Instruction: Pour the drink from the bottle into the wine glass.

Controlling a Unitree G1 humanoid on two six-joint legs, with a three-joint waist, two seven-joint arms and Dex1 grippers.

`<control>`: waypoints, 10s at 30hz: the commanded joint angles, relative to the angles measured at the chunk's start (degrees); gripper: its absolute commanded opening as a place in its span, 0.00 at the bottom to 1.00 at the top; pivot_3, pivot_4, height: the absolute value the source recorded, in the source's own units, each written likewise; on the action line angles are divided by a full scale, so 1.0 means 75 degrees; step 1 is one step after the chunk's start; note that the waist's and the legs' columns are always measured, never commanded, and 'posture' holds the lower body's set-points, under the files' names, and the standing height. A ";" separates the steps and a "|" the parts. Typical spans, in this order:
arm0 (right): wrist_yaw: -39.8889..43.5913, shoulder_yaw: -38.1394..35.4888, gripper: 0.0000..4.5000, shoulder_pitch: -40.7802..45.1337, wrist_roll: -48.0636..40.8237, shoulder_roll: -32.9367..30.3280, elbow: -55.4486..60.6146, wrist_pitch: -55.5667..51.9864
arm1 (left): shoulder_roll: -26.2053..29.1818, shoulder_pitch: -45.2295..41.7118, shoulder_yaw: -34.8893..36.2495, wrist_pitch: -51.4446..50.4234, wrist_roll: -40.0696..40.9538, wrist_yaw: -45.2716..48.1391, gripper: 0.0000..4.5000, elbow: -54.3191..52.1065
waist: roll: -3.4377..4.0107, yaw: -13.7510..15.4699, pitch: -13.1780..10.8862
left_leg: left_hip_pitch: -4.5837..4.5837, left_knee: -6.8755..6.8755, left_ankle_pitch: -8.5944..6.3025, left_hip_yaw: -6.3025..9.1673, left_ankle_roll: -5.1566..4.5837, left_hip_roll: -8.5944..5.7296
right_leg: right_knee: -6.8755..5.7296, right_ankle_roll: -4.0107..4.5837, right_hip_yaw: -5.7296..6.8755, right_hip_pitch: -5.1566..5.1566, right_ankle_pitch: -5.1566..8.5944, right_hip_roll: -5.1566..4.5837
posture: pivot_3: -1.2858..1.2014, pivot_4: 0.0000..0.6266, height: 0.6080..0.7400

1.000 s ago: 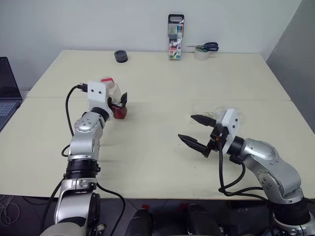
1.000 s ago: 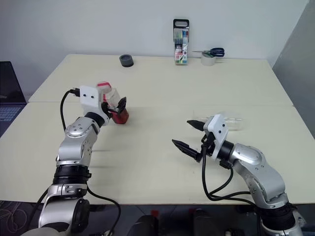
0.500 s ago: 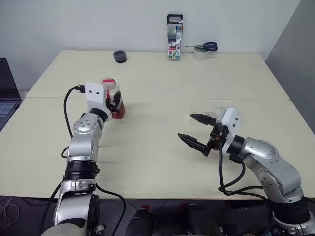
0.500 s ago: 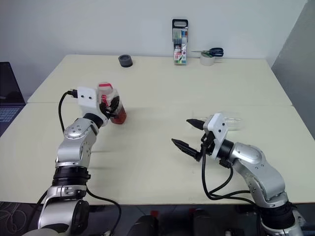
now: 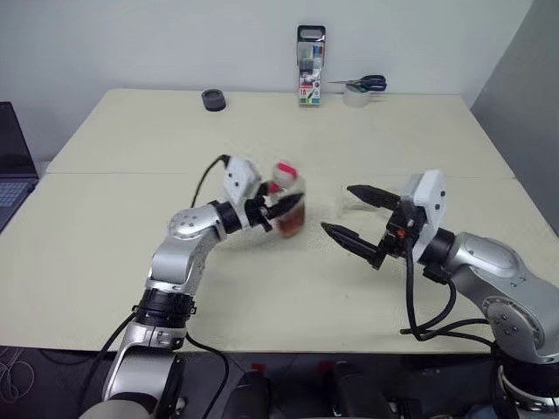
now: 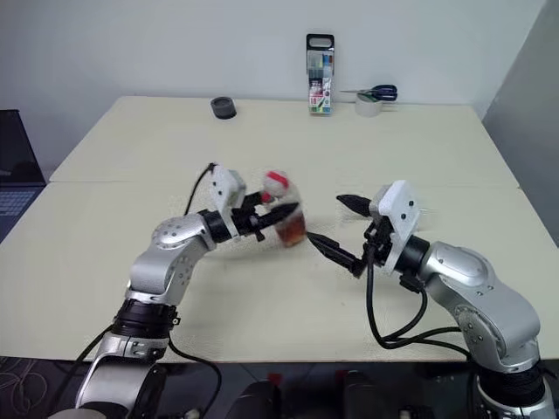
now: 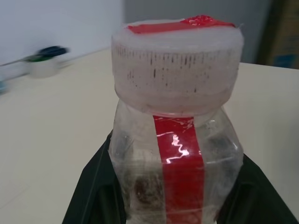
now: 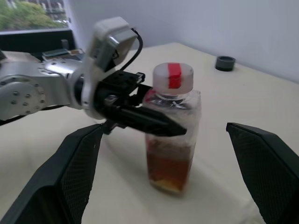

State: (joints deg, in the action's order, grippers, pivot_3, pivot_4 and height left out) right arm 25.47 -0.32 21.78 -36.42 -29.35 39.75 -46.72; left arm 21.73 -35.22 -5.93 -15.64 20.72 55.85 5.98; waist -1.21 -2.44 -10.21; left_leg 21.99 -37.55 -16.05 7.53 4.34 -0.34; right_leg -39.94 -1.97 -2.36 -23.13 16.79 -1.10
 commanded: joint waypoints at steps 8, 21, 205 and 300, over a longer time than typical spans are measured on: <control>-0.1141 0.0516 1.00 0.1035 0.0598 0.0873 -0.0186 -0.0213 | 0.0142 -0.0884 -0.0205 0.0110 0.0197 0.1589 0.40 0.0504 | 0.0002 -0.0018 -0.0001 | 0.0006 -0.0001 -0.0001 0.0002 -0.0001 -0.0005 | 0.0003 0.0000 0.0000 -0.0004 0.0000 -0.0005 | 0.52 0.24 1.00; -0.1309 0.1035 0.77 0.1277 0.1118 0.1297 -0.0550 -0.0271 | 0.0077 -0.0933 -0.0210 0.0543 -0.0140 0.1792 0.40 0.0835 | 0.0003 -0.0064 -0.0002 | 0.0008 -0.0001 -0.0001 0.0005 -0.0002 -0.0006 | 0.0003 0.0000 0.0000 -0.0005 0.0000 -0.0007 | 0.52 0.24 1.00; 0.0368 0.0737 0.97 0.1565 0.3101 0.1171 -0.2472 0.2211 | -0.0160 -0.2104 0.0051 0.2002 -0.0744 0.2700 0.38 0.3201 | 0.0025 -0.0118 -0.0018 | 0.0063 -0.0046 0.0001 0.0020 0.0002 -0.0015 | -0.0005 0.0000 0.0013 -0.0032 -0.0001 -0.0011 | 0.52 0.24 1.00; 0.0681 0.0772 0.97 0.1796 0.1404 0.0794 -0.1150 0.0712 | -0.0227 -0.2331 0.0096 0.1891 -0.0704 0.3007 0.38 0.3343 | 0.0024 -0.0118 -0.0018 | 0.0065 -0.0048 -0.0005 0.0021 -0.0009 -0.0015 | -0.0005 0.0000 0.0014 -0.0032 -0.0001 -0.0011 | 0.52 0.24 1.00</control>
State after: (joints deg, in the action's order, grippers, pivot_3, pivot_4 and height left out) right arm 30.38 6.65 34.92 -24.72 -23.65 28.89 -41.79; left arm 20.02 -51.63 -6.45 -1.92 13.87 78.24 33.30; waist -1.02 -3.32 -10.34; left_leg 22.47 -37.91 -16.08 7.69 4.27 -0.45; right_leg -39.98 -1.97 -2.26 -23.37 16.78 -1.18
